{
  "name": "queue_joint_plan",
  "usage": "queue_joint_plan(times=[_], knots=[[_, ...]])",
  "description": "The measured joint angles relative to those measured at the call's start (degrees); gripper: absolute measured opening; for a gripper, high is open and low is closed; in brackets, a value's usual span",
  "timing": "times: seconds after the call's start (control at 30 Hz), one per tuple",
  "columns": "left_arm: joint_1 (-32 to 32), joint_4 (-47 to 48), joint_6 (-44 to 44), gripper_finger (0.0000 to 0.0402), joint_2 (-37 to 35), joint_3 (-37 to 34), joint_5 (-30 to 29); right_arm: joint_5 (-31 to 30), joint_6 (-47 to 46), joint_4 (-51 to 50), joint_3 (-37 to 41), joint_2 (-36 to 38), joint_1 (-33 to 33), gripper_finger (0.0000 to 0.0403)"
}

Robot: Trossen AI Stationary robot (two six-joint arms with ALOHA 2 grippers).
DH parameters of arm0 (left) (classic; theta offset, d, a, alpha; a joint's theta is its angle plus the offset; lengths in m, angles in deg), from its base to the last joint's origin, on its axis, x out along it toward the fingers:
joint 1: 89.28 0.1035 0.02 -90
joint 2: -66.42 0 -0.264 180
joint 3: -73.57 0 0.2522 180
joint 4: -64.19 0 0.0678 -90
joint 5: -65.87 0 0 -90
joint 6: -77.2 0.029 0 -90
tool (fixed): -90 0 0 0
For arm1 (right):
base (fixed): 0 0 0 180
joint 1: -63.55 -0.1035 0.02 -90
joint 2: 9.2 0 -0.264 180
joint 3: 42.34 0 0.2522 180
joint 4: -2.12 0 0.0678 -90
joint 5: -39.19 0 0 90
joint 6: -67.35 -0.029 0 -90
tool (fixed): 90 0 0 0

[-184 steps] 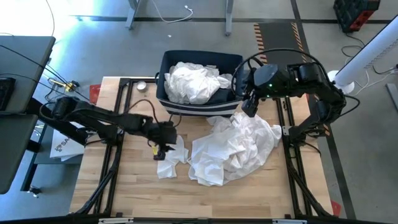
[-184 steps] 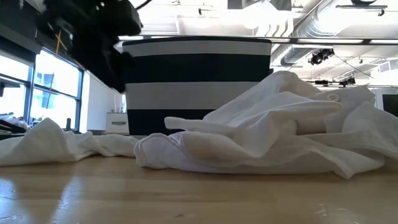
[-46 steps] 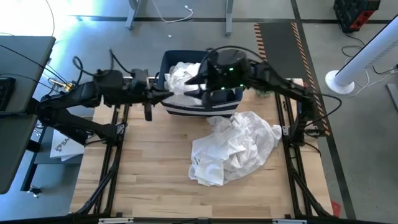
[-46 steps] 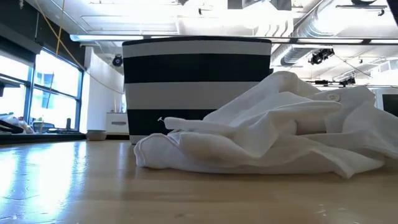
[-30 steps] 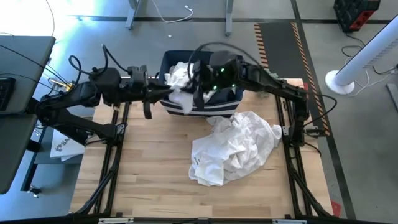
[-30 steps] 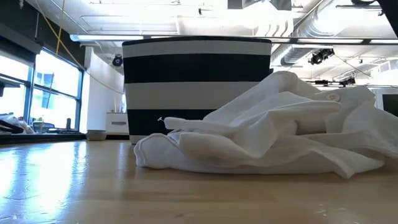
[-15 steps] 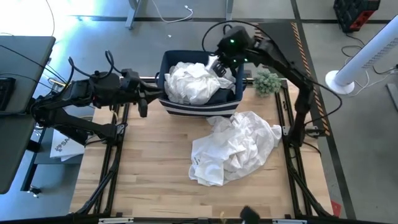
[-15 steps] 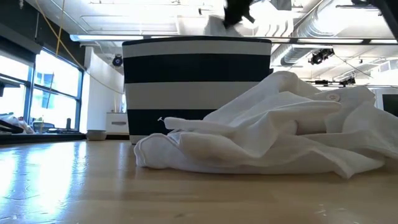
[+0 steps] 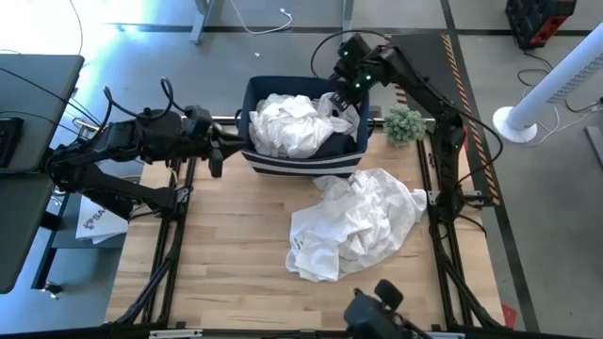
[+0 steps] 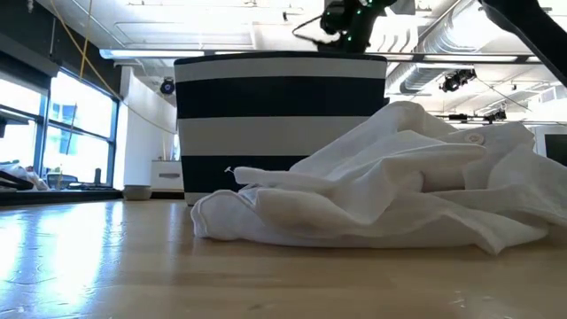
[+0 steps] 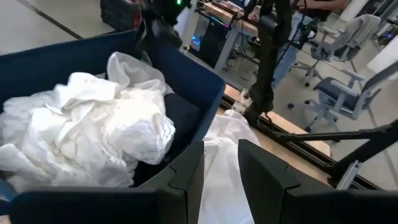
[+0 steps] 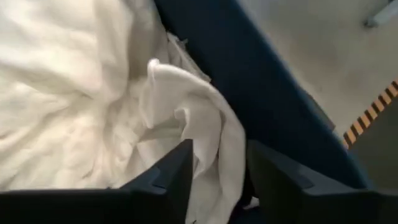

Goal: Sort clothes
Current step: Put the white sock into the blue bin, then put the white underwear into the blue bin

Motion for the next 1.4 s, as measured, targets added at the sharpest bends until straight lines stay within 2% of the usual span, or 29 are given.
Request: queue_joint_plan(times=[0.1,0.3,0.4,0.5,0.57,0.77,0.87,1.0,1.2,1.3,1.4], knots=[[-0.34,0.25,-0.01,0.0094,0.08,-0.34,0.11,1.24,-1.69,0.03,-2.38,1.77,0.26,0.0171],[-0.53,0.99,-0.02,0.0094,0.12,-1.64,-0.15,9.07,-7.52,7.20,-1.80,4.51,-2.46,0.0176],[-0.53,2.09,0.38,0.0094,0.20,-1.66,-0.18,6.26,-8.89,9.57,0.57,3.82,-5.40,0.0174],[-0.53,2.08,0.92,0.0094,0.27,-1.66,-0.19,-1.97,-12.42,11.27,5.62,2.02,-6.97,0.0168],[-0.53,2.09,0.90,0.0094,0.30,-1.68,-0.18,-5.39,-15.01,12.58,10.54,0.44,-7.53,0.0163],[-0.53,2.05,0.87,0.0094,0.27,-1.68,1.25,-2.03,-20.79,17.98,26.23,-2.46,-8.81,0.0157],[-0.53,2.05,0.87,0.0094,0.27,-1.68,1.44,-1.17,-20.56,18.78,28.84,-2.20,-8.83,0.0157],[-0.53,2.05,0.44,0.0094,0.27,-1.68,1.50,-2.04,-18.24,15.23,24.24,-1.81,-8.83,0.0157],[-0.53,2.02,0.42,0.0094,0.27,-1.68,1.53,-4.73,-13.66,10.96,9.42,3.16,-10.49,0.0157],[-0.53,2.02,0.42,0.0094,0.27,-1.68,1.52,-4.14,-11.04,7.83,3.19,6.12,-13.49,0.0157],[-0.53,2.03,0.44,0.0094,0.27,-1.68,1.64,-1.19,-4.65,6.75,0.11,11.25,-18.94,0.0157]])
